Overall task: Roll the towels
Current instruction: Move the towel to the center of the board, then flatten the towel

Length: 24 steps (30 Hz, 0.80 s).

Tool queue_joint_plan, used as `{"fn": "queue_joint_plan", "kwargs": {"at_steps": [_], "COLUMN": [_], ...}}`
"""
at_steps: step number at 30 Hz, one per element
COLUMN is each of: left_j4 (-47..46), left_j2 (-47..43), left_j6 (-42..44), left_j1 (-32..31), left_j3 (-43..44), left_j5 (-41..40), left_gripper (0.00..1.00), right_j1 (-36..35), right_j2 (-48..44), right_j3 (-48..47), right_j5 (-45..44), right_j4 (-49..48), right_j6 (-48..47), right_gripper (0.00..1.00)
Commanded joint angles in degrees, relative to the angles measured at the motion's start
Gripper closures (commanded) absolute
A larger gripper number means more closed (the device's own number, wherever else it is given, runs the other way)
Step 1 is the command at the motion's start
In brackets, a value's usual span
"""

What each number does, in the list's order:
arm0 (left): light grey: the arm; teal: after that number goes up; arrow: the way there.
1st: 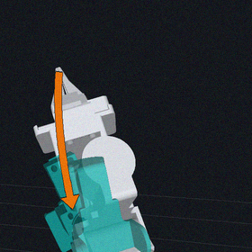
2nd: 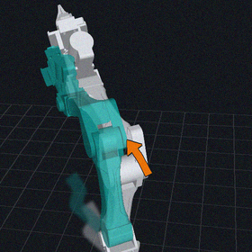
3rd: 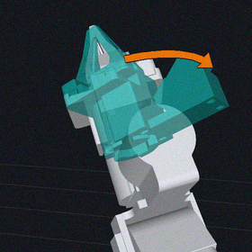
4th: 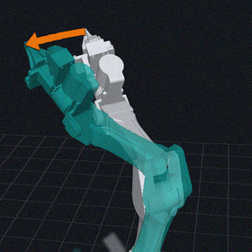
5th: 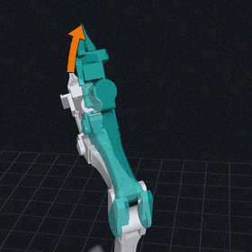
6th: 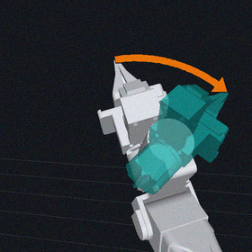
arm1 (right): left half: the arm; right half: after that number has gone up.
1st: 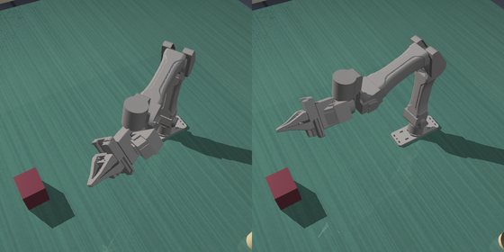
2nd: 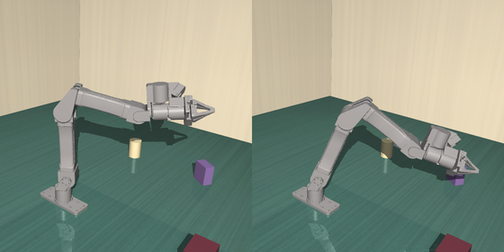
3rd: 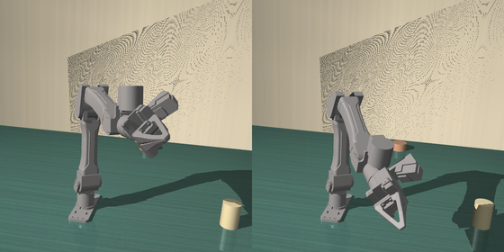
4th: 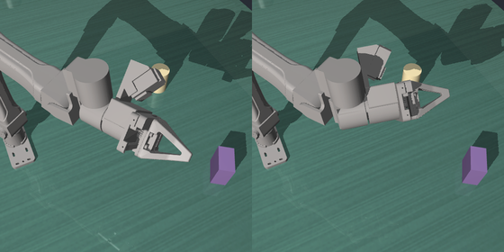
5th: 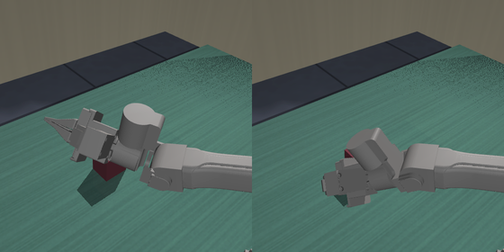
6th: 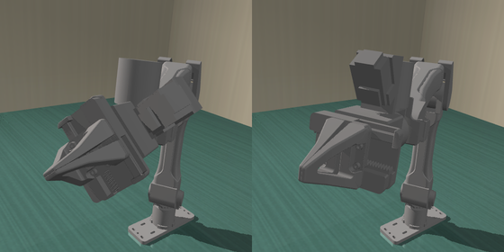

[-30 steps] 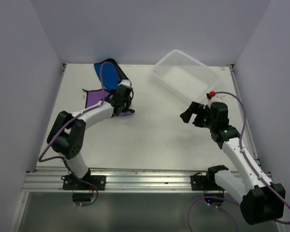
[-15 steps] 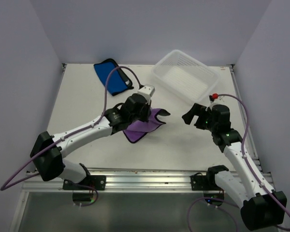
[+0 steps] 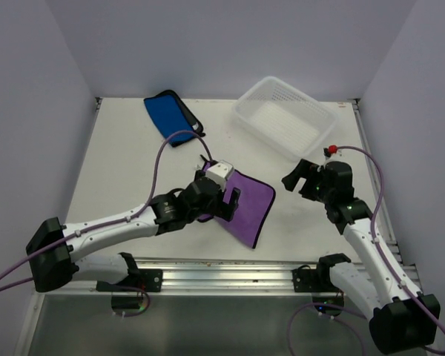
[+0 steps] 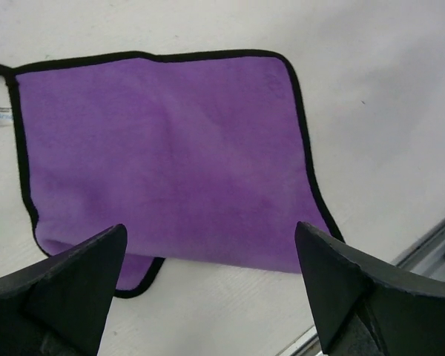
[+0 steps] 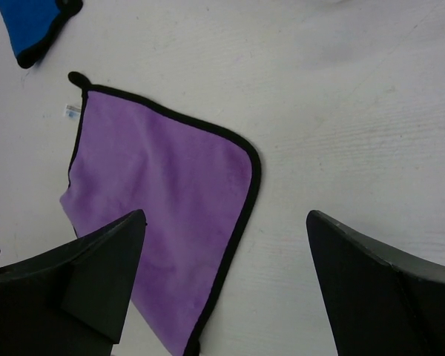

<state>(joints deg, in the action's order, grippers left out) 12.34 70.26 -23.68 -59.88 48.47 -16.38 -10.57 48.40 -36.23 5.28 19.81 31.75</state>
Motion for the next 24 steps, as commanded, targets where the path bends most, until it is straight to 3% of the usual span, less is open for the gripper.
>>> {"fn": "queue_joint_plan", "kwargs": {"at_steps": [1,3,5,9,11,13,16,18,24], "left_j4": [2.06,0.60,-0.56,1.19,2.07,0.94,-1.00,-0.48,-0.03], "left_j2": [3.29,8.28,11.55,21.90,24.74,27.64,30.10,32.56,39.68], "left_j6": [-5.13,-6.46,-5.85,-3.13,-1.73,-0.93,0.21,1.27,3.90], "left_j1": [4.30,8.53,12.85,14.70,15.93,17.94,21.71,23.57,28.23], "left_j3": [1.27,3.30,6.01,15.15,19.36,20.87,22.10,23.24,28.17], "left_j5": [-8.06,-2.38,-1.90,-5.58,-7.69,-6.91,-5.59,-5.24,-6.74], "left_gripper": [0.00,0.01,0.01,0.01,0.02,0.07,0.26,0.33,0.31], "right_j1": [-0.07,-0.16,-0.24,-0.33,-0.42,-0.59,-0.86,-1.21,-2.52], "right_j2": [0.73,1.78,2.83,4.15,5.12,7.05,10.47,12.32,19.36], "right_j3": [0.54,0.98,1.51,2.65,3.44,3.97,4.23,4.41,3.01], "right_j5": [0.08,1.05,1.83,3.24,3.51,3.51,3.16,3.07,1.58], "right_j4": [-1.09,-1.88,-2.15,-3.72,-5.13,-6.45,-8.38,-9.79,-14.62], "right_j6": [1.21,1.12,0.77,0.51,0.16,-0.10,-0.90,-0.90,-0.72], "right_gripper": [0.07,0.10,0.10,0.18,0.27,0.33,0.36,0.39,0.43]}}
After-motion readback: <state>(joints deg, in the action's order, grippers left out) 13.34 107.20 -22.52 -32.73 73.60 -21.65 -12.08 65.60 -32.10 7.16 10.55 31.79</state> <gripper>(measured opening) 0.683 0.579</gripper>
